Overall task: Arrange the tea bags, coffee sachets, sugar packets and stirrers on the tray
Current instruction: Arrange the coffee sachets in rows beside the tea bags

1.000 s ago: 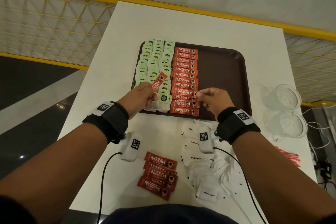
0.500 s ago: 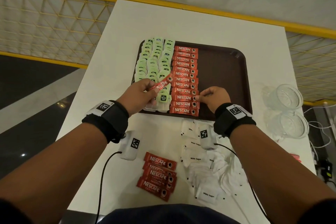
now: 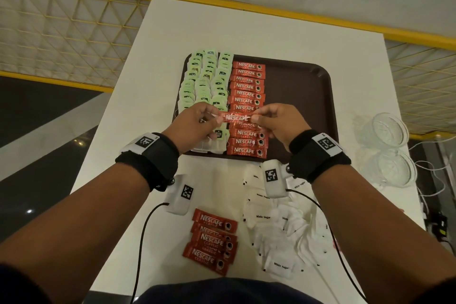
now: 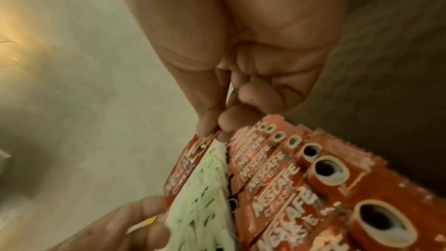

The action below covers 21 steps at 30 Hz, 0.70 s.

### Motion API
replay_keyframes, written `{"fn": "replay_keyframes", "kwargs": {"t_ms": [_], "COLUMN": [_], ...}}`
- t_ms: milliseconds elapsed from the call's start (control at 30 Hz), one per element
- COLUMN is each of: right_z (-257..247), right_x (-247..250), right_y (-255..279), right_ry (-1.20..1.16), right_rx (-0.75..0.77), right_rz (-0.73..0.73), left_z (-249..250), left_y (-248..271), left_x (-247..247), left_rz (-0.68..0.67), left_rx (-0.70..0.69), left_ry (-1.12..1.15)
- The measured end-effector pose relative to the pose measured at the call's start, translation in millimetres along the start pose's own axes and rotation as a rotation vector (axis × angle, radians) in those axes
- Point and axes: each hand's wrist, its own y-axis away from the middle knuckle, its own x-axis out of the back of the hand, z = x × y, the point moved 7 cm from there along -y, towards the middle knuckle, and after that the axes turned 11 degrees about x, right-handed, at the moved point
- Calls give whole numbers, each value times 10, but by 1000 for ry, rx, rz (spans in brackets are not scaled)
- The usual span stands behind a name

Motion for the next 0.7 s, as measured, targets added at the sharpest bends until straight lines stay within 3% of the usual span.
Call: {"fn": "replay_keyframes", "kwargs": {"t_ms": [100, 467, 567, 700], "right_z": [202, 508, 470, 205], "right_x": [117, 191, 266, 196], "right_y": [2, -44, 24, 288], "right_ry": [35, 272, 358, 442], "right_rx": [-73, -159, -121, 33], "right_rz": [91, 181, 218, 112], "left_z": [-77, -164, -219, -358], "left_y": [-2, 197, 340, 669], "left_x": [75, 138, 128, 42], "left_rz": [35, 30, 25, -38], "left_rx": [25, 36, 31, 13], "left_ry": [-7, -78, -149, -294]}}
